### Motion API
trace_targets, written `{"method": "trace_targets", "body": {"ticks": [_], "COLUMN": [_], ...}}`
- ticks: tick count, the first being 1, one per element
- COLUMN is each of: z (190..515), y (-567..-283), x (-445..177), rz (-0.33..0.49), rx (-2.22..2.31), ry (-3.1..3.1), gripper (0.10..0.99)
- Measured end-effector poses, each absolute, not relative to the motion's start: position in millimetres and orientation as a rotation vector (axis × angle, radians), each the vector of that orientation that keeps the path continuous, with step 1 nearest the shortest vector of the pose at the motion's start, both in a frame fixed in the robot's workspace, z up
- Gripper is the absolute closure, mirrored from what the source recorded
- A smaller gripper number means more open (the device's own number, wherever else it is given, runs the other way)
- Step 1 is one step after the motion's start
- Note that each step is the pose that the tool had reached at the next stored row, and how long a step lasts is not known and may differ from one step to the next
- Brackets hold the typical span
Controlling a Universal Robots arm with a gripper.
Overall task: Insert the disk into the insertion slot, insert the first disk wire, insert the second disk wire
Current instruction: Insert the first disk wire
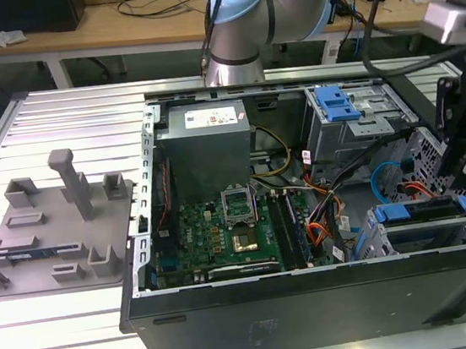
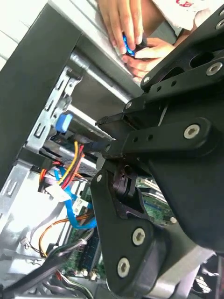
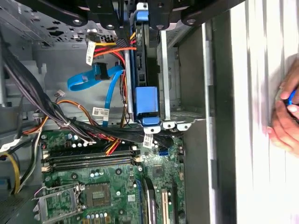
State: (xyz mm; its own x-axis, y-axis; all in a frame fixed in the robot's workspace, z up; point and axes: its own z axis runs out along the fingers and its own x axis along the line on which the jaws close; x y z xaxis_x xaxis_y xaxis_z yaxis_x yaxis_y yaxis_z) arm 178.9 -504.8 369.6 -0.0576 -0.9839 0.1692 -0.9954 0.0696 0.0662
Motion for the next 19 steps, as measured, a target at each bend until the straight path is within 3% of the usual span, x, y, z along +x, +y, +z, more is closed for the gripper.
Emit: {"method": "trace_targets", "body": {"ticks": [19], "z": [374.5], "y": [-504.8], "x": [179.0], "rz": [0.114], "rx": [2.025], "ry": [-2.161], "gripper": [0.784]}}
